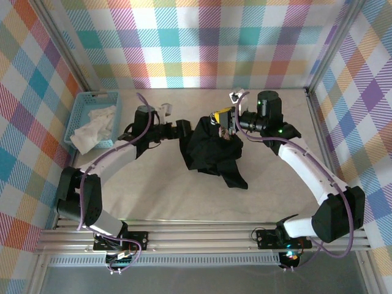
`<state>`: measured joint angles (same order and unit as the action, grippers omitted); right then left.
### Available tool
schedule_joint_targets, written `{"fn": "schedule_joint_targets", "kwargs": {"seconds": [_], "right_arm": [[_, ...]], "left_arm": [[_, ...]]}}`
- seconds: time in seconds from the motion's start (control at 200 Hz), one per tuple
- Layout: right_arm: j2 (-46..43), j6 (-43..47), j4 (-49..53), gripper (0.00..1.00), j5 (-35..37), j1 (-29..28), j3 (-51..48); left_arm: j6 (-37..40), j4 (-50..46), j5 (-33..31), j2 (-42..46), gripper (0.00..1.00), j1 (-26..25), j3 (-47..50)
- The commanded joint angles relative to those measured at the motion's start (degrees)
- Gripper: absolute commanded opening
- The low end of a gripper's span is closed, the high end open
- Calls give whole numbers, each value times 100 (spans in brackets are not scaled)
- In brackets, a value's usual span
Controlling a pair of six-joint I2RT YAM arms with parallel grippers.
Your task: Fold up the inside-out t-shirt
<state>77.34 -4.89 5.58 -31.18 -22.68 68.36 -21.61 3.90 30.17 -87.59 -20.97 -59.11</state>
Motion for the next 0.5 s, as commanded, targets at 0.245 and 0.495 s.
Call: {"fn": "schedule_joint_targets", "kwargs": {"seconds": [0.245, 0.495], "right_arm": [[49, 170, -70, 0, -170, 18, 457], [-158, -65, -164, 0, -263, 271, 1027]], "left_arm": [[850, -215, 332, -1023, 50, -500, -634], [311, -202, -1424, -607, 0, -324, -169]]}}
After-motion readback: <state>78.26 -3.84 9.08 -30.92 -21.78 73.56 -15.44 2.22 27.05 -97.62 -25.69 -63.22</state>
